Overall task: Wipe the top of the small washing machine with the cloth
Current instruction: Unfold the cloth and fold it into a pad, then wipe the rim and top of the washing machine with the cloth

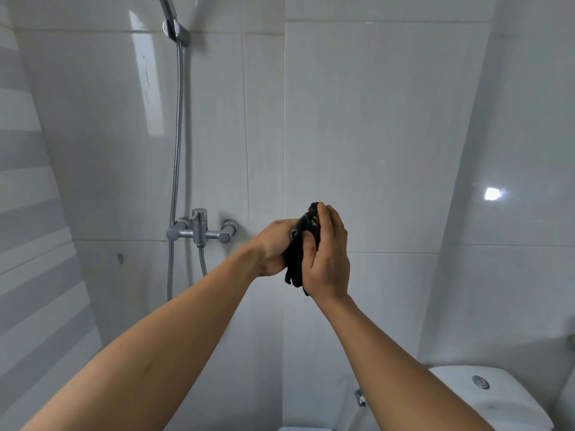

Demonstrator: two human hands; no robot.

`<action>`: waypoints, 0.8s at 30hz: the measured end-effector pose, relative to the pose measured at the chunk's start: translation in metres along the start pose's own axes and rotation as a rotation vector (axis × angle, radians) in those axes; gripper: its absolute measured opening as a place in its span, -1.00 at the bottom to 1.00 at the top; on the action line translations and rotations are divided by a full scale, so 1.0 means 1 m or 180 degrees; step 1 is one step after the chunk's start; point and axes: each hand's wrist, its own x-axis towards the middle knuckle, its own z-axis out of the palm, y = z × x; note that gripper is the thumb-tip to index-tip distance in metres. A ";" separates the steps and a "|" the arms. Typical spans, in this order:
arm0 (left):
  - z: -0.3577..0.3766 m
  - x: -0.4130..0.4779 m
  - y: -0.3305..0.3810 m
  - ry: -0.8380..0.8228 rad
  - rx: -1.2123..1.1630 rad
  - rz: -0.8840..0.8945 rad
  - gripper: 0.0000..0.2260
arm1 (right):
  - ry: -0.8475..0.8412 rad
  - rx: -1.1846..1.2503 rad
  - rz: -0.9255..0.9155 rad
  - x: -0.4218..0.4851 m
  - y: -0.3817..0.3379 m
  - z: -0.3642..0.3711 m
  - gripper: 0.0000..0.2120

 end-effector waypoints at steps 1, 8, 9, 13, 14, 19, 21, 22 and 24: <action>0.001 0.001 -0.002 0.0133 0.0262 0.0070 -0.69 | 0.0004 -0.0041 0.0057 -0.001 0.004 0.000 -0.47; -0.020 0.025 -0.063 0.1469 0.2927 0.0665 -0.80 | -0.0177 -0.0636 -0.0122 -0.022 0.065 0.015 -0.53; -0.026 0.025 -0.076 0.1530 0.3443 0.0710 -0.74 | -0.0253 -0.0734 -0.0171 -0.028 0.075 0.018 -0.54; -0.055 0.030 -0.137 0.1403 0.4200 0.0487 -0.60 | -0.0681 -0.1016 -0.0243 -0.062 0.121 0.033 -0.54; -0.062 0.030 -0.153 0.1357 0.4231 0.0386 -0.58 | -0.0770 -0.1044 -0.0227 -0.072 0.132 0.037 -0.54; -0.100 0.026 -0.257 0.1009 0.4144 -0.0292 -0.52 | -0.1292 -0.1112 0.0002 -0.142 0.190 0.061 -0.53; -0.115 0.026 -0.309 0.0908 0.4127 -0.0489 -0.49 | -0.1500 -0.1135 0.0057 -0.178 0.221 0.073 -0.52; -0.120 0.024 -0.338 0.0861 0.4128 -0.0584 -0.47 | -0.1609 -0.1174 0.0090 -0.200 0.237 0.080 -0.54; -0.126 0.017 -0.397 0.0714 0.4137 -0.0799 -0.45 | -0.1841 -0.1360 0.0165 -0.245 0.270 0.090 -0.56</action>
